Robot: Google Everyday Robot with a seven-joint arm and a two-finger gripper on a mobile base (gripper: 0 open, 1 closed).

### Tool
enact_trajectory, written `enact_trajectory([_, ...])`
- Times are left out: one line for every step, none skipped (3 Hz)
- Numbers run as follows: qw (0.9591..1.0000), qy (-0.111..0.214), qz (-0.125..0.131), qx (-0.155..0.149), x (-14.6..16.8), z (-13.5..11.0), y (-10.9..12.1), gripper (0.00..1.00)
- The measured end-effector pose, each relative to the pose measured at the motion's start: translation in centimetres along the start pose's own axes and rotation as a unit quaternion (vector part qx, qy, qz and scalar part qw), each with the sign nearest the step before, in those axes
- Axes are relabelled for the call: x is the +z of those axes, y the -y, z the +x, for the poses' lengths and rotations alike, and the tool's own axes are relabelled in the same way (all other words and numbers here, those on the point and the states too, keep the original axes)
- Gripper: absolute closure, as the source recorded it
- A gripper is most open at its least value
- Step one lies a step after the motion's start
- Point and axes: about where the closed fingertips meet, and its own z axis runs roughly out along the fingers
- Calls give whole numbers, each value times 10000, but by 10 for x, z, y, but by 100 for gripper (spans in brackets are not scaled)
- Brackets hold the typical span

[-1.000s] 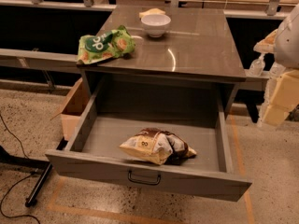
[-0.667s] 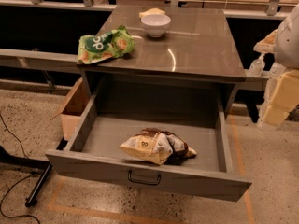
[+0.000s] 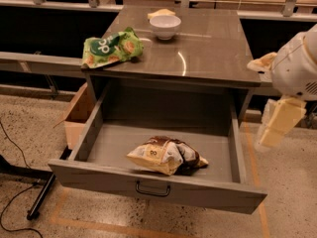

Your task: Pick brown chip bag from top drawer and place on counter

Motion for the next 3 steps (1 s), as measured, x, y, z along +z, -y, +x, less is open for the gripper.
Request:
enact_trajectory([9949, 706, -74, -714, 43, -27, 1, 0])
enact_trajectory([9859, 1019, 18, -1327, 85, -58, 10, 0])
enact_trajectory([9860, 1016, 14, -1323, 85, -58, 10, 0])
